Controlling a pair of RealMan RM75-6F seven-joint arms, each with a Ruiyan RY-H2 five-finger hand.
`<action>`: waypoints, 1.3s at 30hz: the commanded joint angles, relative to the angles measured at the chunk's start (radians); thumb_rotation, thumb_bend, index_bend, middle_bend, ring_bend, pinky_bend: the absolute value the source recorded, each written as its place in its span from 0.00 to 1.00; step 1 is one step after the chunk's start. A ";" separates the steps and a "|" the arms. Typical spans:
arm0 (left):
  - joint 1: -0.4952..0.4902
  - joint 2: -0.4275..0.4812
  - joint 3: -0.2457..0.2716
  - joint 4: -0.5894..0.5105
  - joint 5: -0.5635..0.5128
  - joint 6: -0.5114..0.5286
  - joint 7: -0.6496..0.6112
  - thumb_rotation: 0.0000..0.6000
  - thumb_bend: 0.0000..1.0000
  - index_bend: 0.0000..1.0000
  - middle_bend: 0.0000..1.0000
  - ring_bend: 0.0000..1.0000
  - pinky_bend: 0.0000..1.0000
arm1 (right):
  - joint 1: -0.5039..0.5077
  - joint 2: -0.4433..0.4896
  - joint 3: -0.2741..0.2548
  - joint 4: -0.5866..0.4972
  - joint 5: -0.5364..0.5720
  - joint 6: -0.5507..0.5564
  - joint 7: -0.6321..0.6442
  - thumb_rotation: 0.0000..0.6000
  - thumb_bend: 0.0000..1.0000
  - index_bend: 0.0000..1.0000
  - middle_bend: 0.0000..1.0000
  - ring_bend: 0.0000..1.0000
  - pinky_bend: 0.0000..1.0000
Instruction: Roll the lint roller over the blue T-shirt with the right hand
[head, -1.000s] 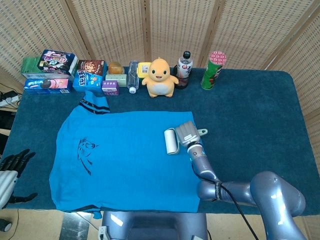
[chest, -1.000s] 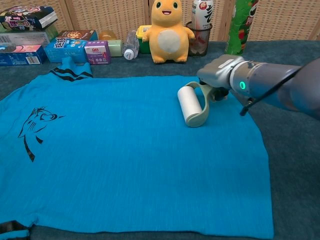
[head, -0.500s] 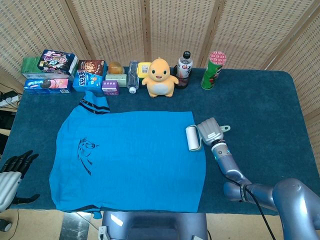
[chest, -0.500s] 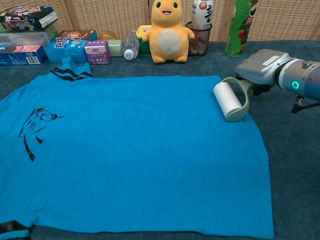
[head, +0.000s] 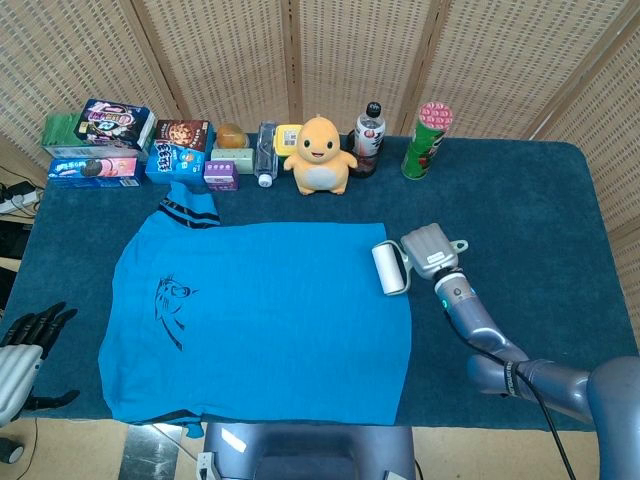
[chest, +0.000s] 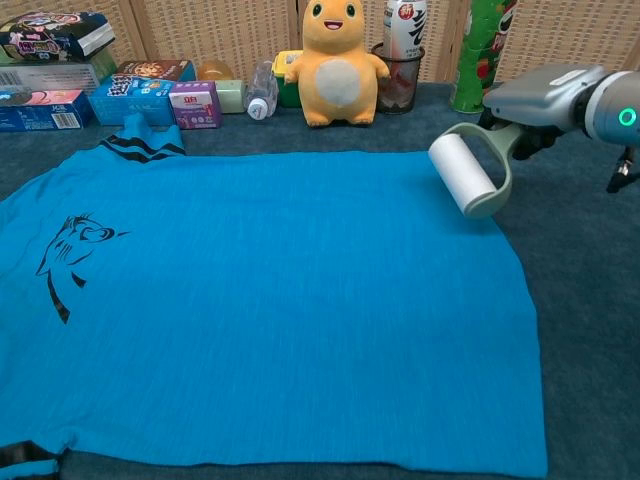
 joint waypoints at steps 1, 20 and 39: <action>0.001 0.001 0.002 0.002 0.004 0.001 -0.003 1.00 0.11 0.00 0.00 0.00 0.00 | 0.004 0.000 0.044 0.065 0.028 -0.058 0.054 1.00 1.00 0.55 0.74 0.89 1.00; 0.000 0.005 0.006 -0.001 0.012 -0.003 -0.005 1.00 0.11 0.00 0.00 0.00 0.00 | -0.030 -0.046 0.045 0.230 0.134 -0.196 0.068 1.00 0.00 0.00 0.00 0.00 0.15; 0.020 -0.011 0.006 0.016 0.034 0.039 0.014 1.00 0.11 0.00 0.00 0.00 0.00 | -0.323 0.136 -0.048 -0.028 -0.461 0.379 0.374 1.00 0.00 0.00 0.00 0.00 0.10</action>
